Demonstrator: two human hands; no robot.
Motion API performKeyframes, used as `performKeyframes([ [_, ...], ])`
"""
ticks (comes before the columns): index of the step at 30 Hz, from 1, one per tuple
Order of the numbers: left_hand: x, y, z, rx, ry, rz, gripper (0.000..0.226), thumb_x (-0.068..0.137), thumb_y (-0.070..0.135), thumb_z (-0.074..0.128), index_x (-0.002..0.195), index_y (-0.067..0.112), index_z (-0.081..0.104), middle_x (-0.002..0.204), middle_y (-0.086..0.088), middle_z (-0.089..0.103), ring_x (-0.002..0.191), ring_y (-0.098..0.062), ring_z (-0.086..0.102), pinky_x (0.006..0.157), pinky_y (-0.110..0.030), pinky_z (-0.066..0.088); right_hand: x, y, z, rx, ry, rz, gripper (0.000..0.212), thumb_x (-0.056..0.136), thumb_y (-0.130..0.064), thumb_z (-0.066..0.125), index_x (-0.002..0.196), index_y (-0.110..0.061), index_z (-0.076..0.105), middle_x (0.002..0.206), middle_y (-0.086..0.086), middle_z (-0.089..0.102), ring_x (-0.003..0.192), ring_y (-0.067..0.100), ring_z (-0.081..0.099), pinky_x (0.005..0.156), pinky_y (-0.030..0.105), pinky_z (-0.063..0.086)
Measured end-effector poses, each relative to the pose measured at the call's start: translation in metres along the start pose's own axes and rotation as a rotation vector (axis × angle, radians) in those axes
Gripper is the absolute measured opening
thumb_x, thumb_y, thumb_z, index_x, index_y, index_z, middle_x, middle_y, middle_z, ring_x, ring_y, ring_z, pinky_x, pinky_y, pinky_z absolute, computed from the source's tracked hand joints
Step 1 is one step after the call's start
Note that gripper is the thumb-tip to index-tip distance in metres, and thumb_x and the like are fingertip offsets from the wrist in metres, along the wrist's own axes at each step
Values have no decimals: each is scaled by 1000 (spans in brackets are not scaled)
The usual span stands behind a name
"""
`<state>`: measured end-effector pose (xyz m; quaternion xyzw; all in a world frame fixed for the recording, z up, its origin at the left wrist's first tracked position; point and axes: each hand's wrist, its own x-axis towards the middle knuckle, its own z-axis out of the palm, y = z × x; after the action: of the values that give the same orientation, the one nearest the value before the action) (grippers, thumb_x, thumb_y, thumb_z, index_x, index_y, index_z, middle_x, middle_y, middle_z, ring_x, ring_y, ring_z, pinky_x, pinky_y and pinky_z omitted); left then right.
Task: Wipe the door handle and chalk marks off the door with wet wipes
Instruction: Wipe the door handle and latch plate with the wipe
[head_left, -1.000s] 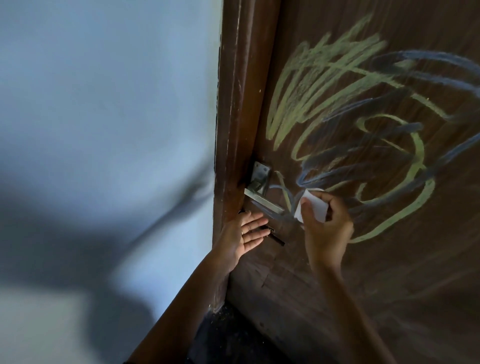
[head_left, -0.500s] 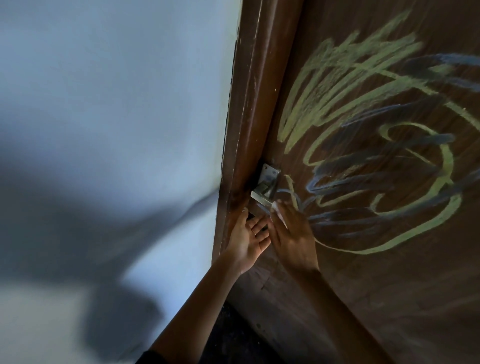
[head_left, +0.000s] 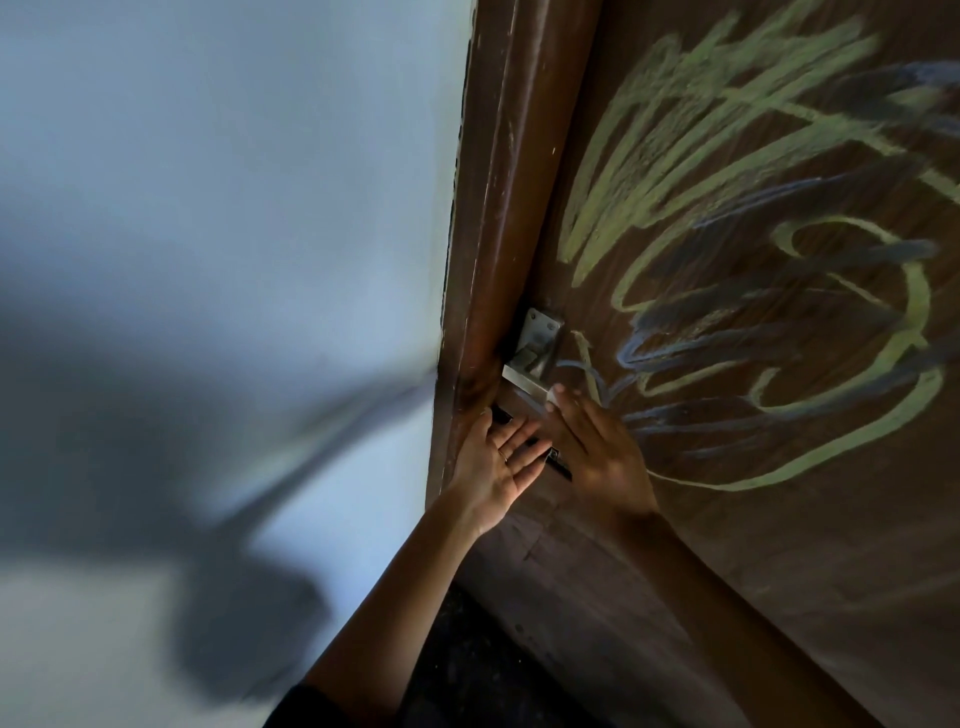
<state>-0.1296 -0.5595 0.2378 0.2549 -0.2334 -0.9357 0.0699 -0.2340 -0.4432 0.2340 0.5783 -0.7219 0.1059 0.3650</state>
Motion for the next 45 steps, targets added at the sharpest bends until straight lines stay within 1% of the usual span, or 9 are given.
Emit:
performKeyframes([
  [3,2,-1,-1,4,-3,-8,56,100,48,28,137,10,44,123,-5,59,112,-21,56,108,-38,33,20,-4,4,-35,1,-32,31,86,-2,56,116,-1,65,121,17,64,104,26,66,78,35,56],
  [6,3,-1,-1,21,-11,-14,56,99,49,27,136,11,45,132,-7,54,128,-24,46,107,-37,34,39,-10,8,-14,-34,-3,33,85,-6,49,113,-1,67,115,14,68,101,23,67,77,32,57],
  [14,3,0,-10,-2,-11,-2,53,100,48,27,134,12,47,121,-4,61,114,-22,56,109,-38,32,26,-4,-3,115,-34,130,39,69,5,74,107,1,69,106,15,71,90,26,70,73,32,59],
  [22,-1,0,-8,24,6,-10,54,100,48,27,134,11,47,140,-8,49,136,-26,38,109,-38,31,57,-19,17,-92,-179,96,34,84,-9,45,109,-2,68,102,9,71,83,24,66,71,32,54],
  [27,-3,0,-11,1,-4,8,54,100,47,29,137,11,45,119,-4,61,114,-21,54,106,-37,34,53,-17,4,-158,-127,75,24,84,-7,54,102,-4,69,93,6,70,70,23,59,68,33,52],
  [30,-6,-1,-13,24,3,3,54,100,48,28,136,12,46,134,-6,54,128,-23,47,107,-38,33,69,-26,4,-142,-176,195,13,77,-6,70,89,-8,70,82,4,66,67,23,56,61,33,49],
  [36,-14,3,-18,27,43,32,46,100,48,27,113,16,58,136,-6,53,131,-24,45,105,-37,35,97,-43,0,-109,-390,429,11,69,-3,67,77,-9,69,84,12,64,77,33,56,63,37,48],
  [40,-20,7,-27,15,36,51,47,101,47,28,124,17,56,134,-4,55,121,-21,52,104,-37,36,95,-50,-5,-203,-439,401,11,67,-6,68,77,-8,73,82,11,66,79,31,61,65,35,51],
  [45,-27,10,-27,16,37,82,46,101,44,29,127,16,54,131,-5,56,110,-19,56,105,-37,36,118,-52,-7,-240,-529,454,28,93,-15,43,109,-8,66,134,13,47,122,34,39,96,39,37],
])
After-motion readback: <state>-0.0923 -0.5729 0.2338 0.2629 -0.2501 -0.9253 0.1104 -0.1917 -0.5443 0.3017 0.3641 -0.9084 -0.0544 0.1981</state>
